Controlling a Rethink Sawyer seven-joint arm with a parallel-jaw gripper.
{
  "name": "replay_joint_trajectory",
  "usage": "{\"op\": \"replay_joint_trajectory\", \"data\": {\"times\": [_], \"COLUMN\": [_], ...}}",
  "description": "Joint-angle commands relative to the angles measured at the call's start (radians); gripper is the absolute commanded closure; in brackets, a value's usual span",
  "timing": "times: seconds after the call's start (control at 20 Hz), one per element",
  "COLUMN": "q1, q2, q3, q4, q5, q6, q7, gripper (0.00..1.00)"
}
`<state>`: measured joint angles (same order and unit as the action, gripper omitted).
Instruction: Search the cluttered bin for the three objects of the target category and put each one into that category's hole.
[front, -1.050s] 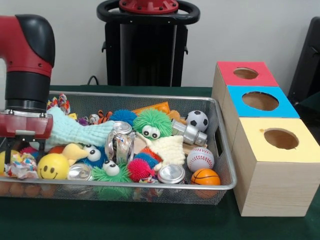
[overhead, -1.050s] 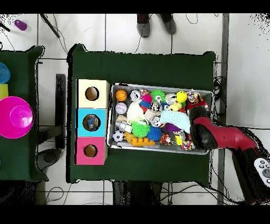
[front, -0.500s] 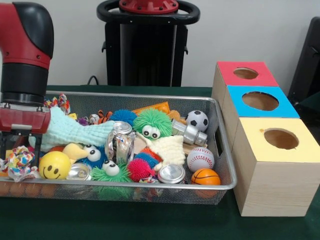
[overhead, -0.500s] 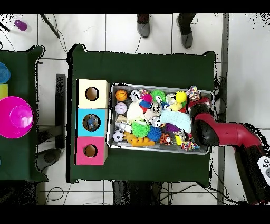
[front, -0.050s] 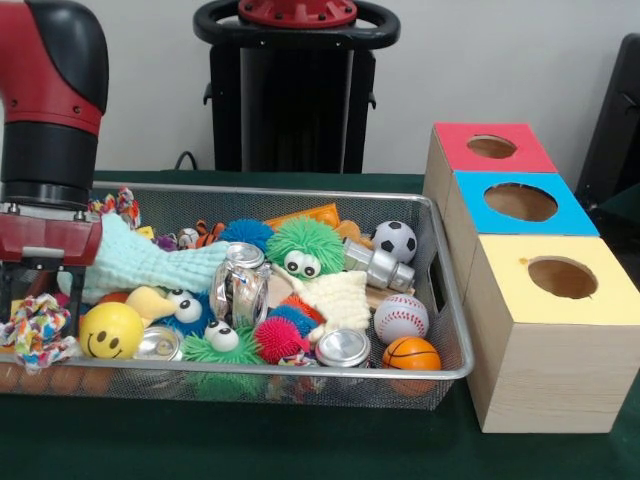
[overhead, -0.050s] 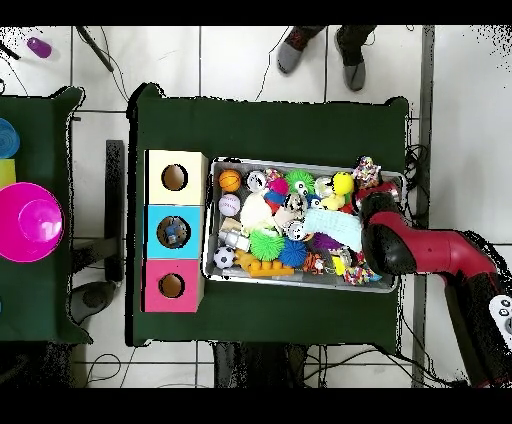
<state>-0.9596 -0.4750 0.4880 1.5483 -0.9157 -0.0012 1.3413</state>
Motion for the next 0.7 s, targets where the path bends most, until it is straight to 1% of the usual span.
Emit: {"op": "replay_joint_trajectory", "data": {"times": [0.05,0.25,0.35,0.5,0.65,0.7], "q1": [0.033,0.046,0.062,0.083,0.079,0.071], "q2": [-0.021,-0.055,-0.085,-0.149,-0.203,-0.232], "q3": [-0.018,-0.053,-0.088,-0.143,-0.161,-0.157], "q4": [0.03,0.064,0.094,0.164,0.228,0.258], "q5": [0.046,0.079,0.099,0.14,0.17,0.182], "q6": [-0.048,-0.034,-0.035,-0.035,-0.023,-0.005], "q7": [0.179,0.198,0.215,0.248,0.25,0.245], "gripper": [0.0,0.0,0.0,0.0,0.0,0.0]}}
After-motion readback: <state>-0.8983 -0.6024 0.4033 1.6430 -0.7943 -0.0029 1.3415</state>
